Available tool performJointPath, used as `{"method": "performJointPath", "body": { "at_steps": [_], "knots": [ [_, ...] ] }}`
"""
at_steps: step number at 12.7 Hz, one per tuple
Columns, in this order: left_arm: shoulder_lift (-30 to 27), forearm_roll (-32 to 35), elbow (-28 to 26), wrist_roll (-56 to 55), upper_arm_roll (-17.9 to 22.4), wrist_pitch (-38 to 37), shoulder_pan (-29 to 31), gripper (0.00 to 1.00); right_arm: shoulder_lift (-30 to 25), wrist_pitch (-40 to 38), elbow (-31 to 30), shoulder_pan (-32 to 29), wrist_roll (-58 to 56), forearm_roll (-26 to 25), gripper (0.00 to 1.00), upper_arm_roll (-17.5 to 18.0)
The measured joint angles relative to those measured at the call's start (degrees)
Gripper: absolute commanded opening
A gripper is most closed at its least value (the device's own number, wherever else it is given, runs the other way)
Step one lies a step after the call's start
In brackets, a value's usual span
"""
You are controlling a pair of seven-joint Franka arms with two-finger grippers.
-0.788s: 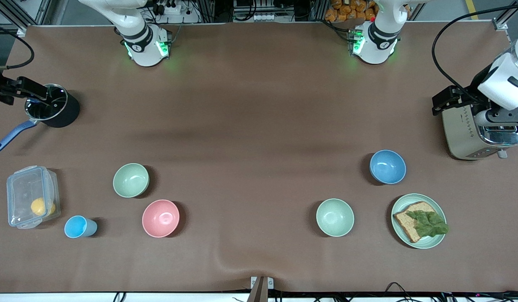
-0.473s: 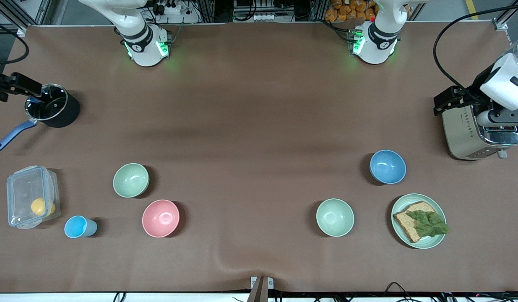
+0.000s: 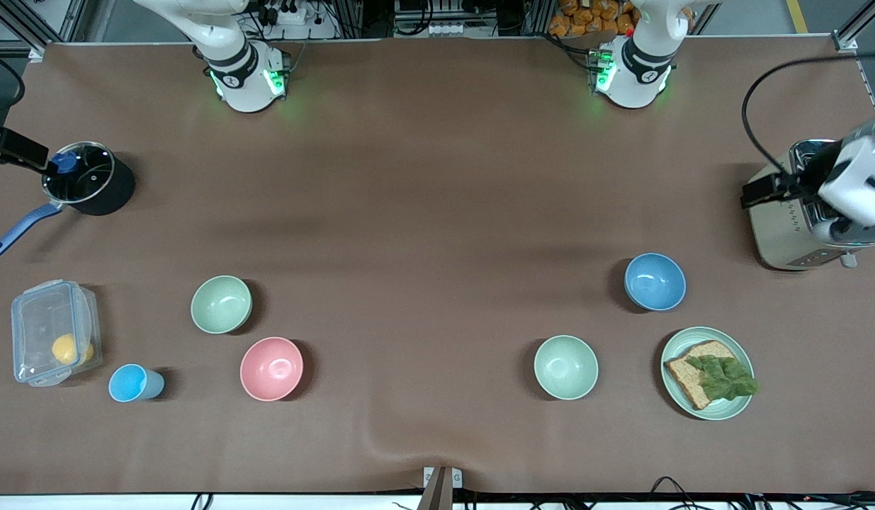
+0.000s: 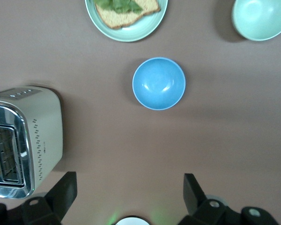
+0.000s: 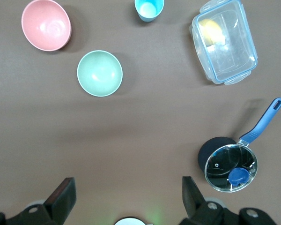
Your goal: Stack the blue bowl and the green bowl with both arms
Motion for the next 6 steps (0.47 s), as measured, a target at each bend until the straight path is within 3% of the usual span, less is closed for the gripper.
{"method": "performJointPath", "body": {
  "at_steps": [3, 6],
  "knots": [
    [3.1, 0.8, -4.1, 0.0, 0.0, 6.7, 1.0, 1.0, 2.8, 0.0, -0.6, 0.0, 0.0, 0.9, 1.0, 0.2],
    [4.6, 1.7, -14.0, 0.1, 0.1, 20.0, 3.0, 1.0, 8.9, 1.4, -2.5, 0.0, 0.0, 6.1, 1.0, 0.2]
  ]
}}
